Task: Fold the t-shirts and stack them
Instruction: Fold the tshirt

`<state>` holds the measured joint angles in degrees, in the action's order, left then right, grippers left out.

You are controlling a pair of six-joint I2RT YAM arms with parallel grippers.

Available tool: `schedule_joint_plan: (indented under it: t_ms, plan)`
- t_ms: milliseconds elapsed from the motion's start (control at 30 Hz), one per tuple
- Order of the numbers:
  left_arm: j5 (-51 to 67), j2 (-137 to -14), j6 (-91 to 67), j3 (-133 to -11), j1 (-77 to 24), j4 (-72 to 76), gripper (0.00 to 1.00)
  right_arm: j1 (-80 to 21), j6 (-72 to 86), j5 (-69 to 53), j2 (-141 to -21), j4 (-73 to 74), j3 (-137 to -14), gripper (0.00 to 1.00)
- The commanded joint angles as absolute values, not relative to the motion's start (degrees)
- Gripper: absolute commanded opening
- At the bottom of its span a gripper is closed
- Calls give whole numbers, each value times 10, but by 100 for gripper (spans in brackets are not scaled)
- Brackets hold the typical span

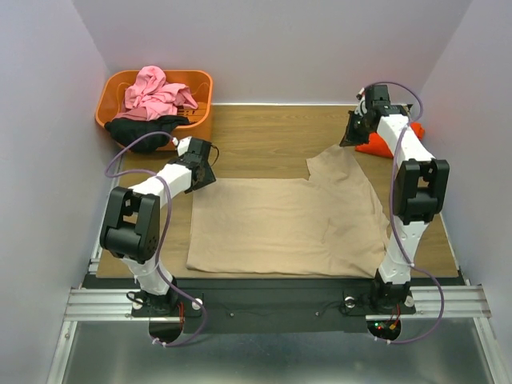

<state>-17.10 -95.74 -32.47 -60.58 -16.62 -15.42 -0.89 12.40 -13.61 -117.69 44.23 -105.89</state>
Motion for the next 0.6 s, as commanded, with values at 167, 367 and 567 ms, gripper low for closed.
schedule_joint_plan:
  t_ms: [167,367,567]
  plan:
    - [-215,-985,-344,-630,-164,-126,66,-11,124,-156,-1099,408,-1006,0]
    - [-222,-1001,-353,-640,-164,-108,64,-11,123,-163,-1085,397,-975,0]
    - [-235,-1003,-360,-646,-164,-99,64,-11,121,-168,-1078,393,-958,1]
